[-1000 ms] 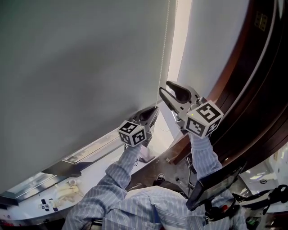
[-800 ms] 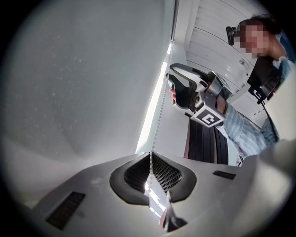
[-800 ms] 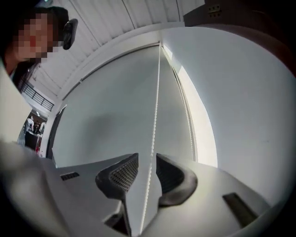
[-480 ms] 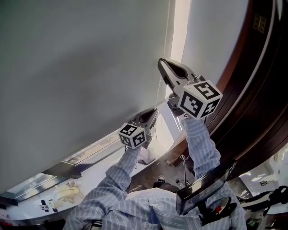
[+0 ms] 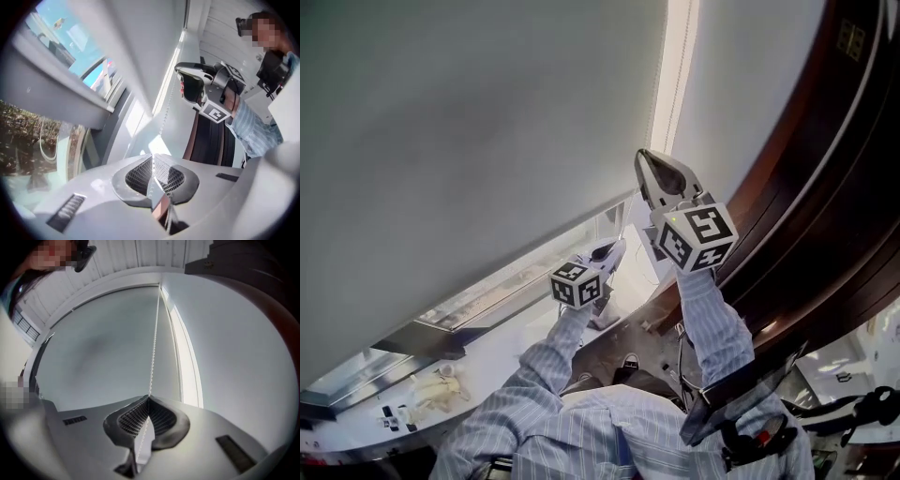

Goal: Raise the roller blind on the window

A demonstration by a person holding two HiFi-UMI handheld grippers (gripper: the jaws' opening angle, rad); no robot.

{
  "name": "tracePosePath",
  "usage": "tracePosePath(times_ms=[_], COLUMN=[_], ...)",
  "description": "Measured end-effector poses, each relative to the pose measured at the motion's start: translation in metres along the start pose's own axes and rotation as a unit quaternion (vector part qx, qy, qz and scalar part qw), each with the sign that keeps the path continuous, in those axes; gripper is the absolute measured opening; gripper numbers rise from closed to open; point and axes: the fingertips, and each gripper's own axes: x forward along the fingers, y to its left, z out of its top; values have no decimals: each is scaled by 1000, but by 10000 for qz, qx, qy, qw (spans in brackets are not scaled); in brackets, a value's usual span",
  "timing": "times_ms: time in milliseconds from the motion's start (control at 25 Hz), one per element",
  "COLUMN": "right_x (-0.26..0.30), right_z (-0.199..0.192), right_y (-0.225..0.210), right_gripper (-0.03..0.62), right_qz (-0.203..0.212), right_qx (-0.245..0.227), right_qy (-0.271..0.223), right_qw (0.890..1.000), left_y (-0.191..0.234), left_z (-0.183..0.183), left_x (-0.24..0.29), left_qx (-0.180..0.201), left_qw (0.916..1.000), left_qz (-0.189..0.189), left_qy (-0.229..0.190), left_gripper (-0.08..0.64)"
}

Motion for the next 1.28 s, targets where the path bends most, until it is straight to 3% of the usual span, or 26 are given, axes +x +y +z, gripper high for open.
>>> tracePosePath(times_ms=[80, 200, 280, 360, 480, 600, 800, 960, 1120, 1280], right_x=[-8, -28, -39, -43, -40, -37, -29, -28, -31, -37], right_z=[-53, -125, -162, -185, -201, -205, -202, -204, -208, -206], right_y=[2, 10, 14, 15, 17, 22, 33, 38, 36, 36], right_gripper=[6, 6, 6, 5, 5, 5, 5, 5, 5, 5], right_qz=[-77, -323, -428, -474, -472, -432, -365, -372, -447, -423], right_qx=[85, 50, 91, 93, 68, 127, 159, 189, 208, 308], right_qy=[458, 930, 1170, 1334, 1505, 1584, 1499, 1497, 1542, 1478], right_qw=[9989, 9951, 9922, 9899, 9875, 9864, 9879, 9879, 9868, 9876], left_y=[17, 39, 44, 44, 31, -3, -76, -106, -126, -128], left_z=[-51, -120, -143, -138, -81, -3, 102, 159, 194, 249], left_x=[-5, -25, -40, -51, -64, -65, -45, -42, -49, -47], left_qx=[-98, 53, 258, 502, 959, 1415, 2128, 2522, 2422, 2704], left_qw=[9978, 9893, 9843, 9842, 9859, 9851, 9769, 9671, 9685, 9589], left_qz=[279, 775, 1009, 1170, 1317, 944, -4, -169, -583, -374], left_qy=[601, 1231, 1426, 1230, 372, -235, -207, -281, -12, -781], left_gripper=[14, 14, 14, 15, 17, 17, 35, 40, 40, 40])
